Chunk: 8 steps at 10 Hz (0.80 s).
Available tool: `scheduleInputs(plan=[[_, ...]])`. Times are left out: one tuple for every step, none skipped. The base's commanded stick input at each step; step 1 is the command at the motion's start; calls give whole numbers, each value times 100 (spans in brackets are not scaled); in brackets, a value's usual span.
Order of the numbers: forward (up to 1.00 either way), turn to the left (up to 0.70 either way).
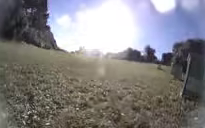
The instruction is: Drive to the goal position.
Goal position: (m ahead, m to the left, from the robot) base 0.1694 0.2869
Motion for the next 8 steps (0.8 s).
scheduleInputs(plan=[[0, -50], [0, -38], [0, -17], [0, 0], [0, 0], [0, 0], [0, -6], [0, -15]])
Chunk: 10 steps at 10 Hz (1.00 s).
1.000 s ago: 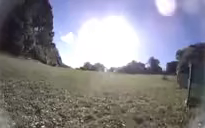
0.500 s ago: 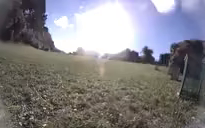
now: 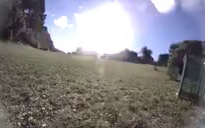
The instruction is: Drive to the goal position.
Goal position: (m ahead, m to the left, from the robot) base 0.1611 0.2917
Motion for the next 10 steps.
scheduleInputs(plan=[[0, -25], [0, -39], [0, -50], [0, -50], [0, -50], [0, -50], [0, -50], [0, -50], [0, -50], [0, -50]])
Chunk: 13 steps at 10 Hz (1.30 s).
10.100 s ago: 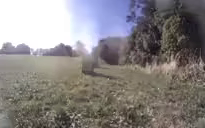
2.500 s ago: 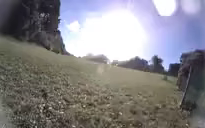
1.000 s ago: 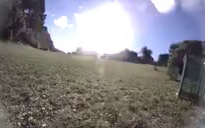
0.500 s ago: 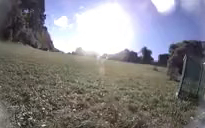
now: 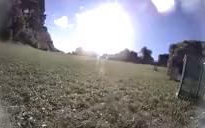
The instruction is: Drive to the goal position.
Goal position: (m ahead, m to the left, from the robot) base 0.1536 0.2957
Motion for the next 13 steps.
scheduleInputs(plan=[[0, -50], [0, -50], [0, -50], [0, -50], [0, -50], [0, -50], [0, -50], [0, -50], [0, -50], [0, -50], [0, -50], [0, -50], [0, -50]])
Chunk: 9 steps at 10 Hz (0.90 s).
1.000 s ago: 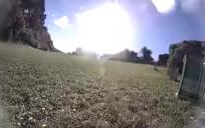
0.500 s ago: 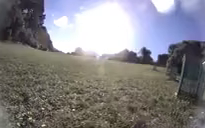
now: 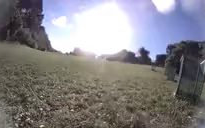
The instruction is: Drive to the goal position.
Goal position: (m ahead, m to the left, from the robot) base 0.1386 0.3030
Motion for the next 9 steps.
scheduleInputs(plan=[[0, -50], [0, -50], [0, -50], [0, -50], [0, -50], [0, -50], [0, -50], [0, -50], [0, -50]])
